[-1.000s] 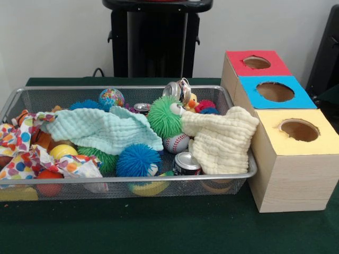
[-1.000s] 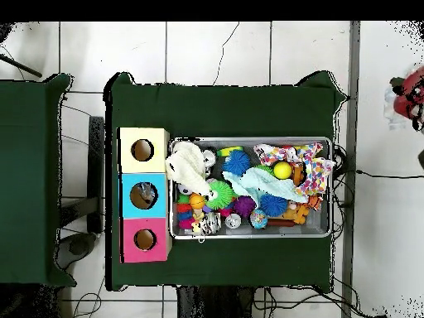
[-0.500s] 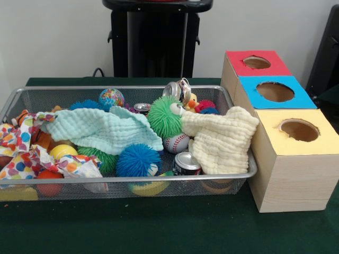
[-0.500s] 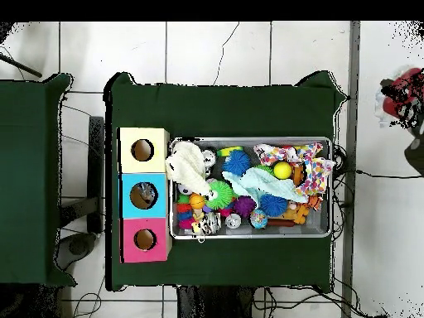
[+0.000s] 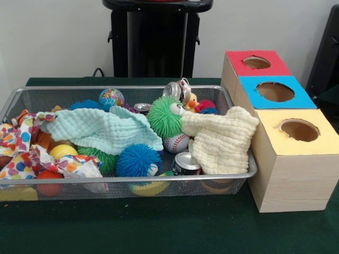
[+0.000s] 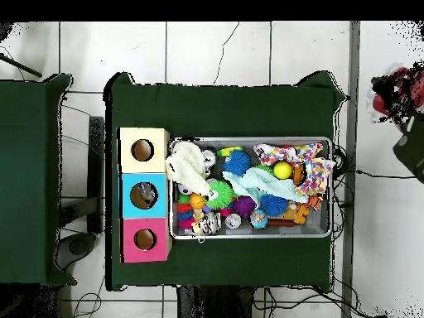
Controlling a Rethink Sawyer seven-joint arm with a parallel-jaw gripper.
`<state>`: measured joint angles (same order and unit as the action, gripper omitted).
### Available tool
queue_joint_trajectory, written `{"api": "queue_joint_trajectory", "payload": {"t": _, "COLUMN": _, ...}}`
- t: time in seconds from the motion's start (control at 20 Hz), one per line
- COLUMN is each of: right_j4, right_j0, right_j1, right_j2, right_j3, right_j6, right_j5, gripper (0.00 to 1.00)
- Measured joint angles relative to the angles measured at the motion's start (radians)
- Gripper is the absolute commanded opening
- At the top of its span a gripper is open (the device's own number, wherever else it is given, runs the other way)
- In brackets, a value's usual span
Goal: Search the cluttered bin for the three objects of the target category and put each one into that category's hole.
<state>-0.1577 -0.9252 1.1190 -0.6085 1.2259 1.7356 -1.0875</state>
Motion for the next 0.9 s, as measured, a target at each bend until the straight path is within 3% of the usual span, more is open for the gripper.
{"api": "queue_joint_trajectory", "payload": {"t": 0.9, "right_j4": -0.006, "right_j0": -0.067, "right_j1": -0.044, "right_j2": -0.066, "right_j3": 0.059, "right_j6": 0.000, "right_j5": 0.108, "gripper": 0.00}}
